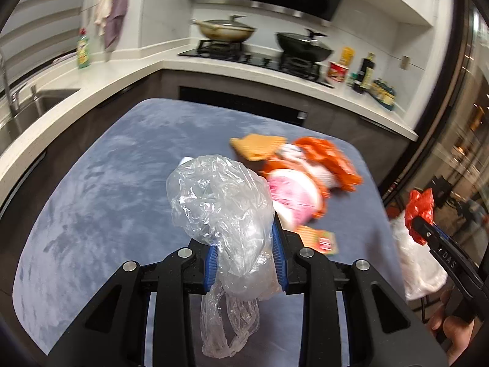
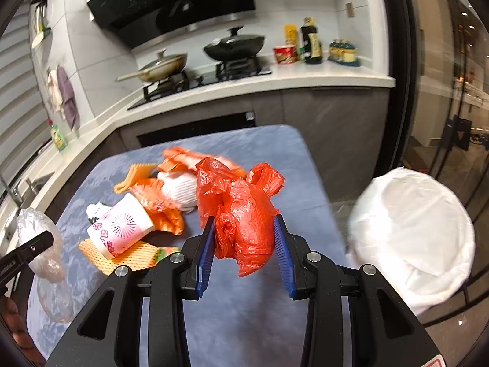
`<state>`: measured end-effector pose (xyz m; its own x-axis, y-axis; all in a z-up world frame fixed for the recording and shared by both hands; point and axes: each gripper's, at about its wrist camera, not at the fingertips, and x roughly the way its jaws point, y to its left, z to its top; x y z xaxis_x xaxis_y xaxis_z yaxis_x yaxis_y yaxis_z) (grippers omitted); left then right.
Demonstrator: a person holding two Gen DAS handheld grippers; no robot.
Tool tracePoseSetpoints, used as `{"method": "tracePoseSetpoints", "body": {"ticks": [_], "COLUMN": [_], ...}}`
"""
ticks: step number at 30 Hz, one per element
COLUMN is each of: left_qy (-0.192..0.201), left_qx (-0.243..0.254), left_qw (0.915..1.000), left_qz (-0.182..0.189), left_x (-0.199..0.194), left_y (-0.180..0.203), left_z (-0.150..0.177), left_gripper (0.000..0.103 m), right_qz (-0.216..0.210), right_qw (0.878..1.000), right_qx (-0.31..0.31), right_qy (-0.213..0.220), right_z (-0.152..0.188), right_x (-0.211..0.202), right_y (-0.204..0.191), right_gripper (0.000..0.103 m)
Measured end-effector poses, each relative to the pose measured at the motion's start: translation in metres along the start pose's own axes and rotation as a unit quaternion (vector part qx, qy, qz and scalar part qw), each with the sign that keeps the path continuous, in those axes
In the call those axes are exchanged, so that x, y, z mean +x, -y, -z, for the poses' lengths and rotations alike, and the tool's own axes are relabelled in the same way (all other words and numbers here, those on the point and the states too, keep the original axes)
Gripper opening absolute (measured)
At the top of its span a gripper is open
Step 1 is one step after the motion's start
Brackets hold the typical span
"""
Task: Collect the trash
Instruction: 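Carry the clear bag and red bag with both tools over the white bin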
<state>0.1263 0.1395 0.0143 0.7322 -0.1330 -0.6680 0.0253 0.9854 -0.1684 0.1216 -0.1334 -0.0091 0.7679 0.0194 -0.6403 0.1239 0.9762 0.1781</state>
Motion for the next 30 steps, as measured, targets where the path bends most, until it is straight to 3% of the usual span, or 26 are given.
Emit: {"method": "tracePoseSetpoints", "body": {"ticks": [12,30], "left_qy": [0.008,-0.012], "left_qx": [0.085,0.177], "left_qw": [0.9939,0.9748], "left_qz": [0.071,0.136], "left_x": [-0.025,-0.012], "left_y": [0.111,0.241], "left_z": [0.018,0.049], "left_gripper": [0.029,0.029], "right_qz": [0.044,0.1], "right_qw": [0.997,0.987], "right_qx": [0.058,0.12], "right_qy": [0.031,0.036], "right_z": [0.012,0.037], "right_x": [-0.052,-0.078], "right_y": [0.086,0.183], "right_gripper": [0.036,0.036]}}
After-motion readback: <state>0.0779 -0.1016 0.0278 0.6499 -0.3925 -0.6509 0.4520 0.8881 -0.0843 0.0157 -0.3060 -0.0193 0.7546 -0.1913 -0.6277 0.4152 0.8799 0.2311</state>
